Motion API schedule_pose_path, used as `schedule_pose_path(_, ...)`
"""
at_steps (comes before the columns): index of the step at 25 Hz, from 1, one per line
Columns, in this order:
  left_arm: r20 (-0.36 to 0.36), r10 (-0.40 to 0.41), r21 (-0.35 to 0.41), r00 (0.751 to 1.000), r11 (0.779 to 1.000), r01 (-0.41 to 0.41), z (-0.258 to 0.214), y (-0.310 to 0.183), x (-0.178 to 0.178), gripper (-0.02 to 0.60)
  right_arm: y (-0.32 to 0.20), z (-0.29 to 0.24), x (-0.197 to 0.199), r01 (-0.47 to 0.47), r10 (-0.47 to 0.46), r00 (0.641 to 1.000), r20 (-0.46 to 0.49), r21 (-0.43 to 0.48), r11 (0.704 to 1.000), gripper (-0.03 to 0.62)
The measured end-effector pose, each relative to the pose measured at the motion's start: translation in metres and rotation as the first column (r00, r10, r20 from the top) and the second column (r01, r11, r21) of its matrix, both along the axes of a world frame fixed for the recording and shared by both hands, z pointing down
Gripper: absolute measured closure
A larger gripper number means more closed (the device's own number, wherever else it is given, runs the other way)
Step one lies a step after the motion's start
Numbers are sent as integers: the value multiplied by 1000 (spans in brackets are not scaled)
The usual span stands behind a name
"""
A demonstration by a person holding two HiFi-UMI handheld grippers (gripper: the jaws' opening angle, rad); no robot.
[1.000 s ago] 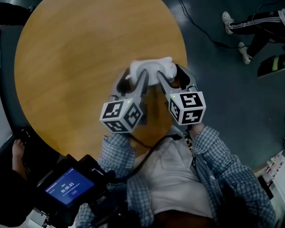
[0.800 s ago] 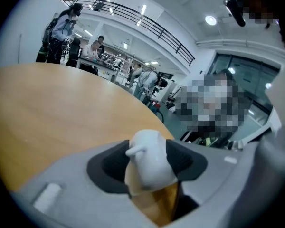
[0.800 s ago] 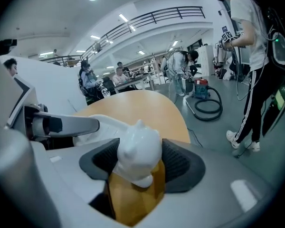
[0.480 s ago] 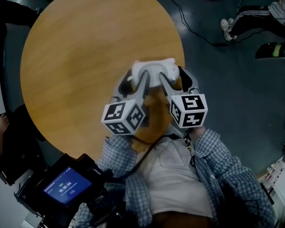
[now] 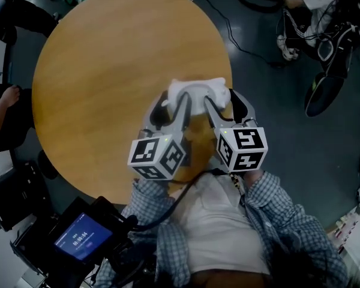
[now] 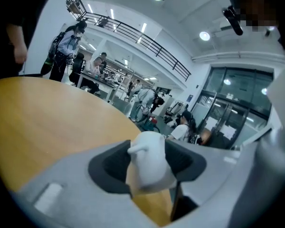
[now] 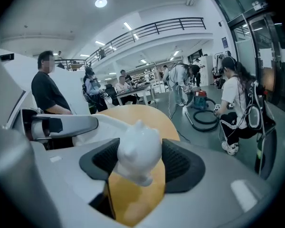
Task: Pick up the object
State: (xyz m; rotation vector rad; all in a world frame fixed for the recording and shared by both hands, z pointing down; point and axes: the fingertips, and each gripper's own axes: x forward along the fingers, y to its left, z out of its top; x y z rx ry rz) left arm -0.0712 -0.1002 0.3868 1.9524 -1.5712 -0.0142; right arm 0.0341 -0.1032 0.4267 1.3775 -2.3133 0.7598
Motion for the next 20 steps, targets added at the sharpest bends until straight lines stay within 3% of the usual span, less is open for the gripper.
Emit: schedule_pose_path(20,-47,-52,-40,998,998,50,19,6,-9,367,6,19,-6,22,-23,999,-22,-43,999,310)
